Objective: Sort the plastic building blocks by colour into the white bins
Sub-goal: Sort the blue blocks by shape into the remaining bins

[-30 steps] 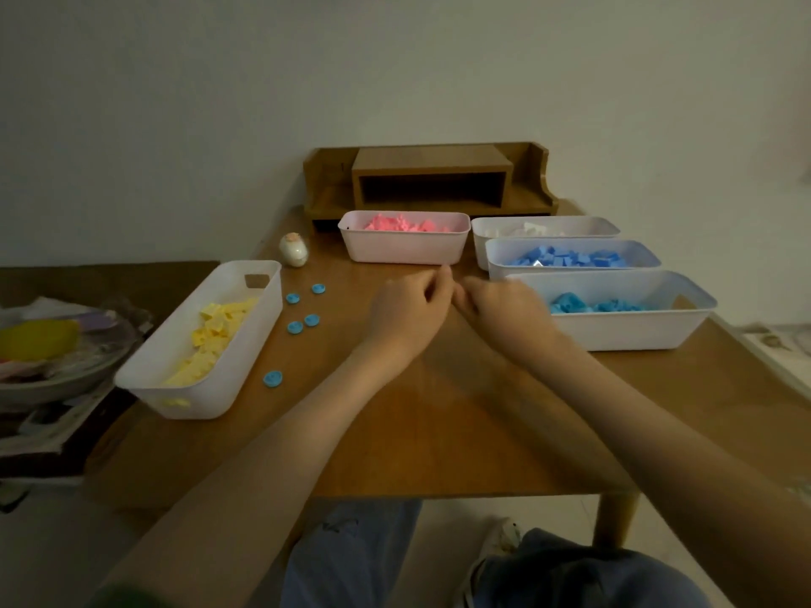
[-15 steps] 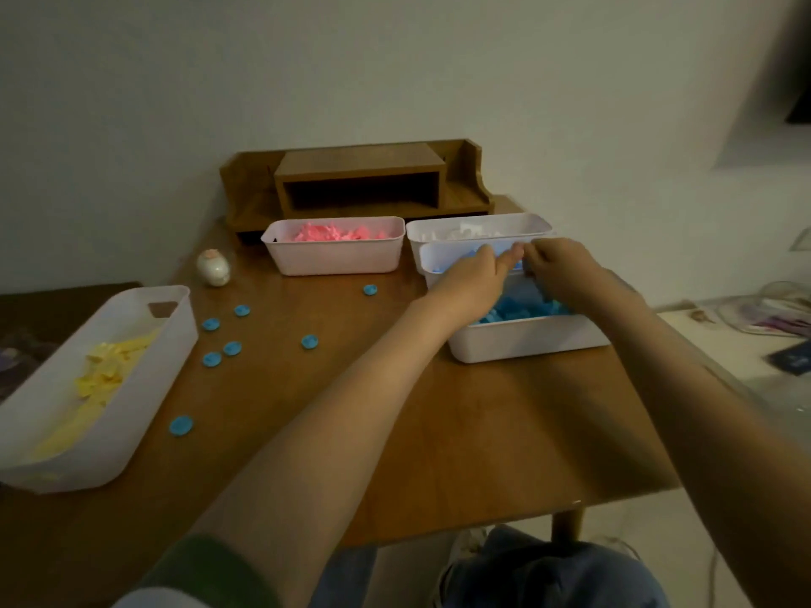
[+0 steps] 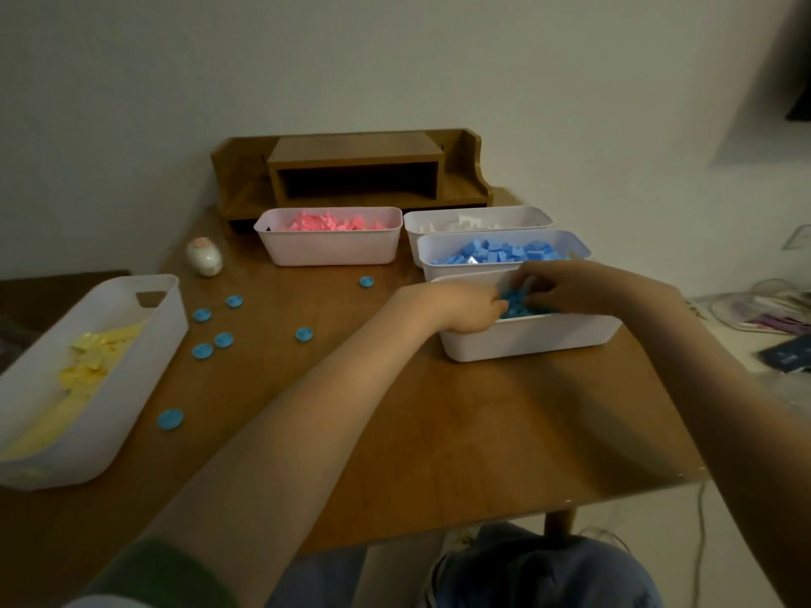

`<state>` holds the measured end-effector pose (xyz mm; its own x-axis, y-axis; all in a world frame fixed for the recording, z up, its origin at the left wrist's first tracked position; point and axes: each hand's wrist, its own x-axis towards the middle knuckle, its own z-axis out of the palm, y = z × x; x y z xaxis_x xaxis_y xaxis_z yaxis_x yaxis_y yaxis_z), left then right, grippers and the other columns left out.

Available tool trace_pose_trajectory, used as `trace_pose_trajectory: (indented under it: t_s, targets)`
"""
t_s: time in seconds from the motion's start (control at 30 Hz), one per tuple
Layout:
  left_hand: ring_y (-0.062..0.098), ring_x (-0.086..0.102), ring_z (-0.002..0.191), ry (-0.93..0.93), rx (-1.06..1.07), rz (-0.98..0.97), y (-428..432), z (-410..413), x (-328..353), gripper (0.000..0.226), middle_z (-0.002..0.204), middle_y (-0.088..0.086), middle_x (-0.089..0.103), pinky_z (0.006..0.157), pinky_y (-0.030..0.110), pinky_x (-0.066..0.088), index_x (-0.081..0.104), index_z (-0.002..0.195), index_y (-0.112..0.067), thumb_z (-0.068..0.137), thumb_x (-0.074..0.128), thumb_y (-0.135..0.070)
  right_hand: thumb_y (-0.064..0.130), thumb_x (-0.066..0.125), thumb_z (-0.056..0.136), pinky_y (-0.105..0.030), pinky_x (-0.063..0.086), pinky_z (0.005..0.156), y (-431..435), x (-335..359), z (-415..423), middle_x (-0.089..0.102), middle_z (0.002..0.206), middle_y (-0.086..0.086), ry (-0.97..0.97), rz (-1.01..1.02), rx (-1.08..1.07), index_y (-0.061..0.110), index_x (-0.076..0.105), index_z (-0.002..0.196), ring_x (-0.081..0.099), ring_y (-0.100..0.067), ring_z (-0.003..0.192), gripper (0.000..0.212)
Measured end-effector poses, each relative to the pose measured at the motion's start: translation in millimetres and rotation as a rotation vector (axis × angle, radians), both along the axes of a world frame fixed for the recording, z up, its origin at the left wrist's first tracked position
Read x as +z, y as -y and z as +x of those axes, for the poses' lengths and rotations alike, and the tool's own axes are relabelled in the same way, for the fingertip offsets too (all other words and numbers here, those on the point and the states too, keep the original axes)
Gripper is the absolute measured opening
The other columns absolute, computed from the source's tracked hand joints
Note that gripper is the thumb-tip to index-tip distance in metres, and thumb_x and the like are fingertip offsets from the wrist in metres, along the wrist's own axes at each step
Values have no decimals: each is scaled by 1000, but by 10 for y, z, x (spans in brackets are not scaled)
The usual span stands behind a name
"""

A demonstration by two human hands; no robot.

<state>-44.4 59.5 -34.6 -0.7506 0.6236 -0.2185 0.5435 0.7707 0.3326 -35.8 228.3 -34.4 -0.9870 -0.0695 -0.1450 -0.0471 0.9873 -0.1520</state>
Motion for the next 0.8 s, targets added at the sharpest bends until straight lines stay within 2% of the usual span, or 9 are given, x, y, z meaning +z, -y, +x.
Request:
trace_pose_trajectory:
  t_s: [0.1,0.17,0.23,0.33,0.47,0.57,0.67,0.73,0.8]
  targets:
    - [13,52,98,-87,11,150,155,108,13,34,128,8,53,75,23,40,48,131,-14,103,33,-25,27,49,95,-34,44,95,91,17,30,59,114,-6,-68,116,-65,21,56,113,55,-21,100,20]
    - [18,47,120,-190,-3,174,282,214,27,39,145,5,38,89,27,44,40,140,-17,102,36,-26,26,44,97,-33,43,97,224,55,60,59,119,-8,-183,235,-92,14,59,119,55,-23,106,29]
    - [23,25,140,-301,7,127,395,352,28,48,158,4,14,108,37,31,26,148,-19,102,35,-30,24,40,97,-33,43,91,391,79,108,58,119,-9,-374,251,-35,15,59,121,53,-24,108,31]
    - [24,5,146,-358,90,120,647,539,-31,58,159,3,-2,116,42,14,9,151,-19,102,32,-37,22,47,95,-35,37,97,758,125,241,54,127,-8,-536,13,92,15,56,123,46,-25,118,30]
    - [28,-5,146,-338,399,-116,1181,616,-303,70,158,6,-18,117,46,7,-14,150,-18,100,25,-48,28,46,96,-39,29,109,1487,72,378,39,144,1,-415,-168,338,24,42,136,31,-22,133,41]
    - [33,6,144,-359,644,-256,1572,724,-426,63,158,12,-6,116,48,17,-9,150,-19,101,23,-43,26,47,96,-43,23,112,1882,-155,285,21,153,-1,-269,-32,421,26,30,143,19,-25,140,51]
    - [32,30,130,-593,735,-364,1893,896,-475,50,147,16,20,97,41,39,14,144,-16,101,36,-28,24,45,95,-50,16,113,2067,-363,92,4,157,-5,-165,119,338,26,18,147,7,-33,143,58]
    - [30,40,117,-609,778,-423,1987,976,-488,45,136,16,27,83,36,47,21,137,-15,98,43,-24,24,40,96,-50,18,112,2044,-443,-9,8,156,-9,-186,141,236,21,18,147,11,-34,142,55]
    - [31,44,114,-477,836,-477,2063,985,-507,45,134,18,31,76,33,50,21,138,-14,100,41,-27,26,37,97,-49,22,111,2019,-489,-63,15,153,-12,-216,144,133,17,19,146,18,-35,139,54]
